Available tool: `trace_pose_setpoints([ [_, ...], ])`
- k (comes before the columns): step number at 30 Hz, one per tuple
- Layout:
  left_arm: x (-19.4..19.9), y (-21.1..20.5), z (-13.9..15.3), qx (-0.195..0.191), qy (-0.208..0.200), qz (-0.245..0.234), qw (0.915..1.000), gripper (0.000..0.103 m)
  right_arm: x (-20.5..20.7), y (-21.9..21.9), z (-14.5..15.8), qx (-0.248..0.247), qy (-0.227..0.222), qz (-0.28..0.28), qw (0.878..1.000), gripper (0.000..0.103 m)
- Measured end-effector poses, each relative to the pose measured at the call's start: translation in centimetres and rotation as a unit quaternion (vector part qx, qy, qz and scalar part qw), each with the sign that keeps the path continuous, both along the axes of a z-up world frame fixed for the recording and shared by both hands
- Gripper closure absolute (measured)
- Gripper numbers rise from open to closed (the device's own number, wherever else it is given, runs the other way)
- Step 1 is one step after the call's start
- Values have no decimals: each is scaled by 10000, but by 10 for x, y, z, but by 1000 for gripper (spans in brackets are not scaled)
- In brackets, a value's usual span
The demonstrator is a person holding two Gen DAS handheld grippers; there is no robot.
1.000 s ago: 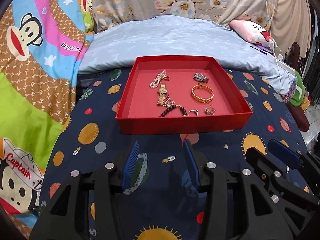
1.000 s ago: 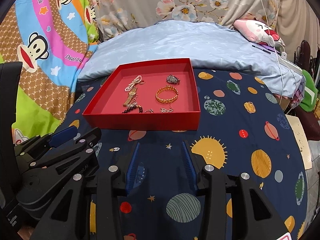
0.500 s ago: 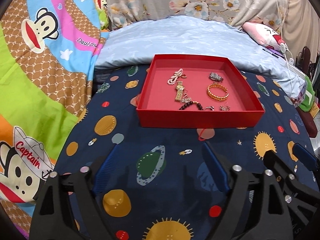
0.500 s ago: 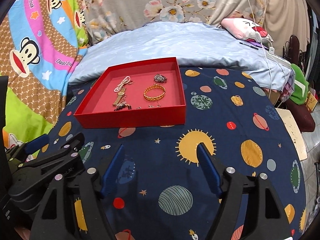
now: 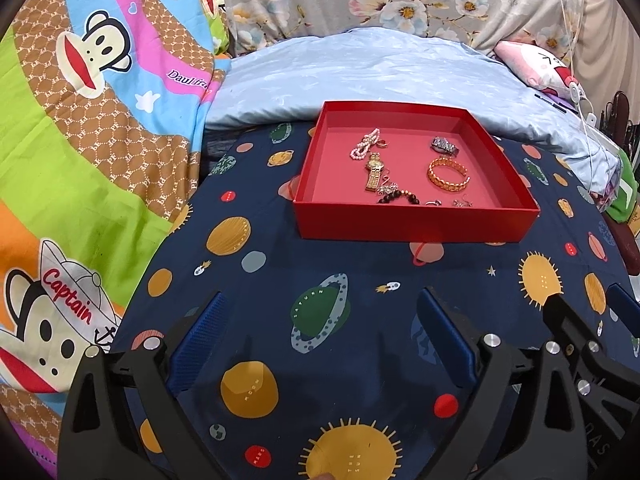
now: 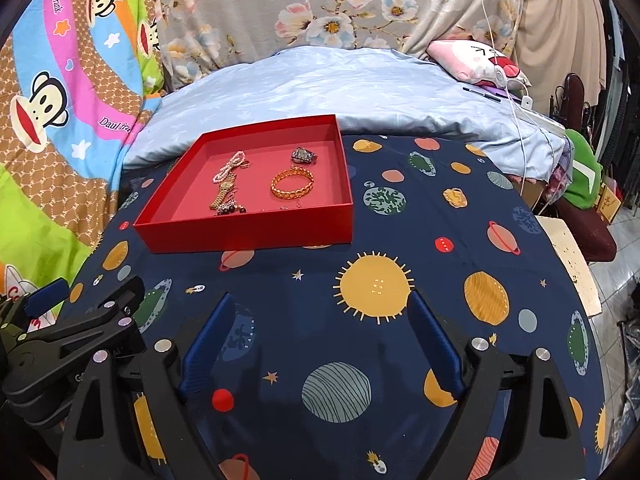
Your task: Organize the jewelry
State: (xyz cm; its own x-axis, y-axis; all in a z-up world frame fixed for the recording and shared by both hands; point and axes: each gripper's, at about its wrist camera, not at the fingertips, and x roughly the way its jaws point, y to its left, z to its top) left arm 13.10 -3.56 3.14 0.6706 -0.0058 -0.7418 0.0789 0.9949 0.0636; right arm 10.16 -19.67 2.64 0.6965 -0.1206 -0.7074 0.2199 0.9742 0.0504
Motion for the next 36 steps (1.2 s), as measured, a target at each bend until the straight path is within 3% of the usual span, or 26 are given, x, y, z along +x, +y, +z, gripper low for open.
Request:
trace_pose_setpoints([
  [36,-6,9,1,-2,-18,74,10000,8,-6,5,-3,29,14,5,10000,17],
])
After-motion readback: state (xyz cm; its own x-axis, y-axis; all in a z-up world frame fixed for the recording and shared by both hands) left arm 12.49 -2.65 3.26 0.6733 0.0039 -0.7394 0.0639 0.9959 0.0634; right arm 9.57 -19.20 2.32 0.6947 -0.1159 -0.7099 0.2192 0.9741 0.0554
